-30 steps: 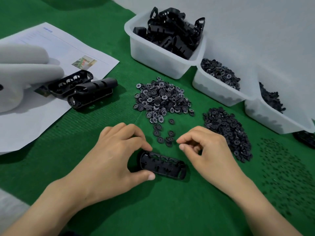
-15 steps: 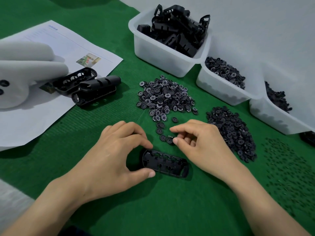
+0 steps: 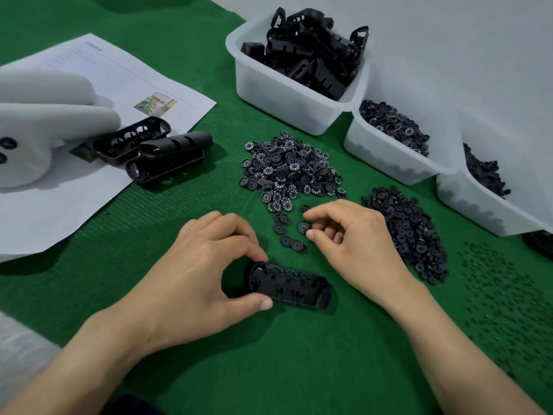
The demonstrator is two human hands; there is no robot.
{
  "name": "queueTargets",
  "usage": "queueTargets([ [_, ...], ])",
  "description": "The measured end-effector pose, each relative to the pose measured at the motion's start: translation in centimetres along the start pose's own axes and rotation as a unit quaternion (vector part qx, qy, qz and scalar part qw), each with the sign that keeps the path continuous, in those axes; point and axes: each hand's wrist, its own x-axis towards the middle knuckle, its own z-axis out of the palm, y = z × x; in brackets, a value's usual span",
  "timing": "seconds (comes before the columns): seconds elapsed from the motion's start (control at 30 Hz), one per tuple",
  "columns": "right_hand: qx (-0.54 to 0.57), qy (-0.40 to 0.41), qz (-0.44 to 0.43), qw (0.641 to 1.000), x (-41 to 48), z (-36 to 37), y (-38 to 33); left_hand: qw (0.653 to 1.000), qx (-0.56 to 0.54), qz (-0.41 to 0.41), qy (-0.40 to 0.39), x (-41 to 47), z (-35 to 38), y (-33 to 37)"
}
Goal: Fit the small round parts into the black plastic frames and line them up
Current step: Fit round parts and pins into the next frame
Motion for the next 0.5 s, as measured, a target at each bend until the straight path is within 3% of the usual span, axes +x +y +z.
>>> queueTargets([
  [0.17,-0.019,-0.030,-0.020,0.999,0.6,-0.2,-0.4,1.000,0.002,0.002,0.000,0.0,0.0,-0.1],
  [0.3,-0.001,0.017,-0.081,0.997,-0.3,-1.0,-1.3,1.000,0.000,0.003,0.005,0.0,0.0,0.0],
  [0.4,0.023,-0.030,-0.140,0.989,-2.0,-1.2,-2.5,1.000,0.004,0.005,0.007,0.1,0.1,-0.1],
  [0.5,-0.022,-0.059,-0.165,0.984,-3.0,-0.7,-3.0,1.000,0.010,0.002,0.004,0.1,0.1,-0.1],
])
